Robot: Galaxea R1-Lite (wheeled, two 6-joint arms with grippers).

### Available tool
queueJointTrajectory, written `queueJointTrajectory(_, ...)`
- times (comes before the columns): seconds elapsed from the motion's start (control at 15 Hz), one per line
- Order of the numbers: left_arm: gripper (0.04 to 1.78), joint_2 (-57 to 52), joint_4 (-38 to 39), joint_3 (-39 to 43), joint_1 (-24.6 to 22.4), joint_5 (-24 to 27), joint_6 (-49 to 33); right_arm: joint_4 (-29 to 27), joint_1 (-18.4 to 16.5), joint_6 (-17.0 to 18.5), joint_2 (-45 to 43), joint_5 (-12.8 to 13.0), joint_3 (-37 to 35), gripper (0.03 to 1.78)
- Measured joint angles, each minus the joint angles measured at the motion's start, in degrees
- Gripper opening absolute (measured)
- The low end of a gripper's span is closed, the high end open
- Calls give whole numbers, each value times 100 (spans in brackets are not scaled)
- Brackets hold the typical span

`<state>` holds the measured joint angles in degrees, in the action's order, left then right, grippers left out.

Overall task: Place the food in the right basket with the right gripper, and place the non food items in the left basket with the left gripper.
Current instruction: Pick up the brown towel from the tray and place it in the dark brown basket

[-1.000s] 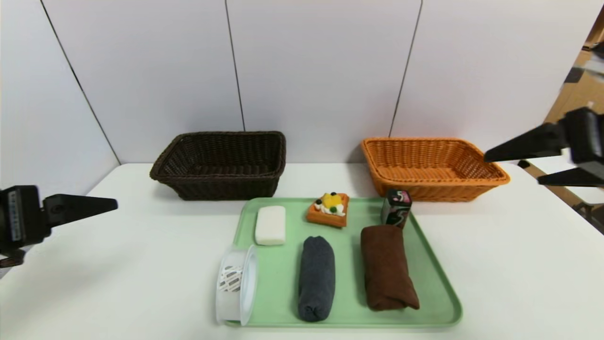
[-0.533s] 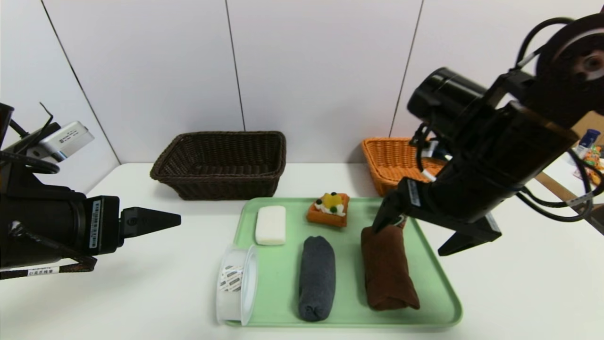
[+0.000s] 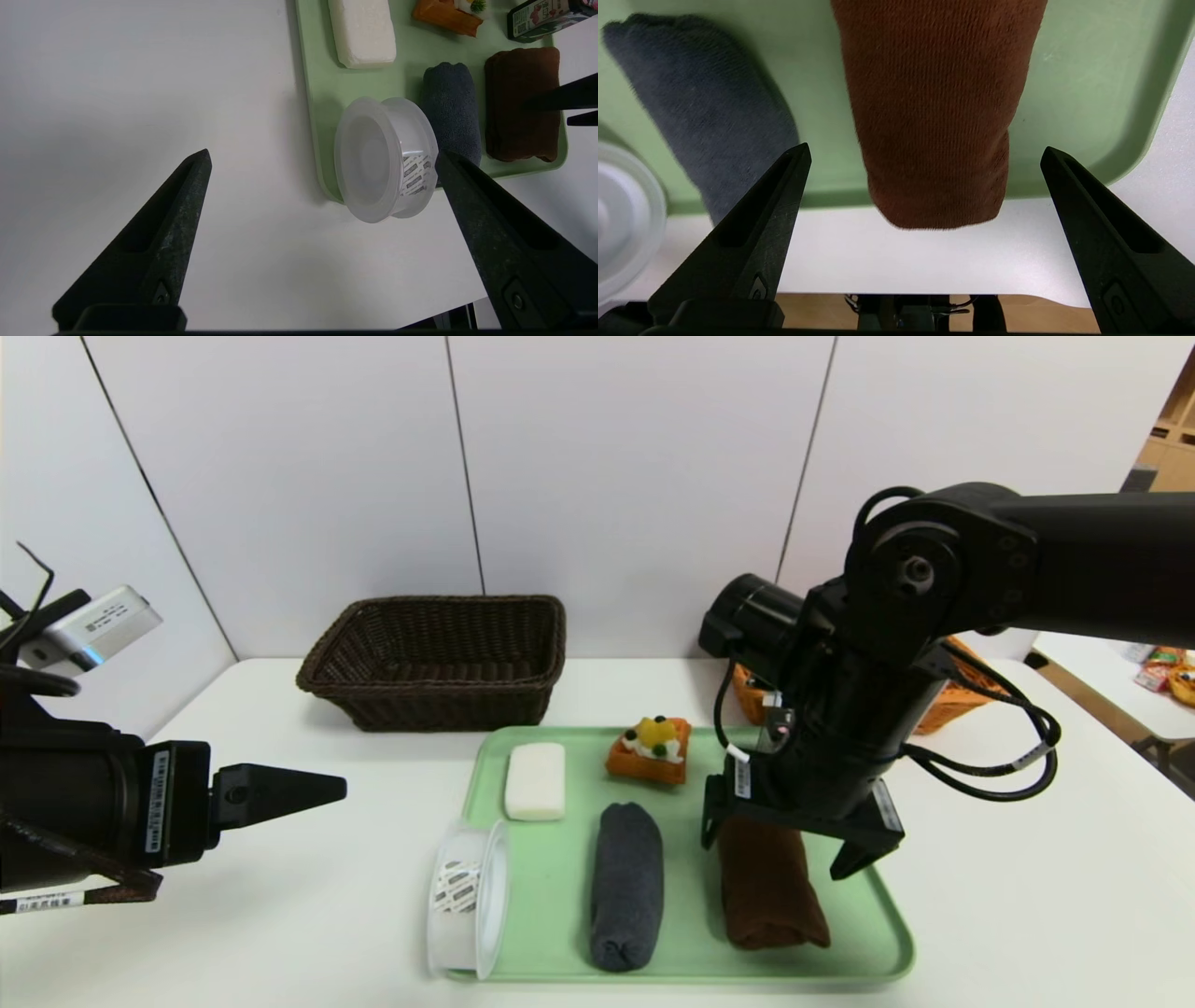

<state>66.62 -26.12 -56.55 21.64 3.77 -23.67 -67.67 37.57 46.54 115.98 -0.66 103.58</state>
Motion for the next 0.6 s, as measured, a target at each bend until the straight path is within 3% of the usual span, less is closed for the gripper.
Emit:
queueJointTrajectory(0.47, 169, -141, -88, 5, 27, 17, 13, 262, -32, -40, 447, 118, 0, 170)
queueJointTrajectory(0.6, 169, -185, -102, 38, 33, 17, 11, 391, -43, -51, 551, 134, 2, 140)
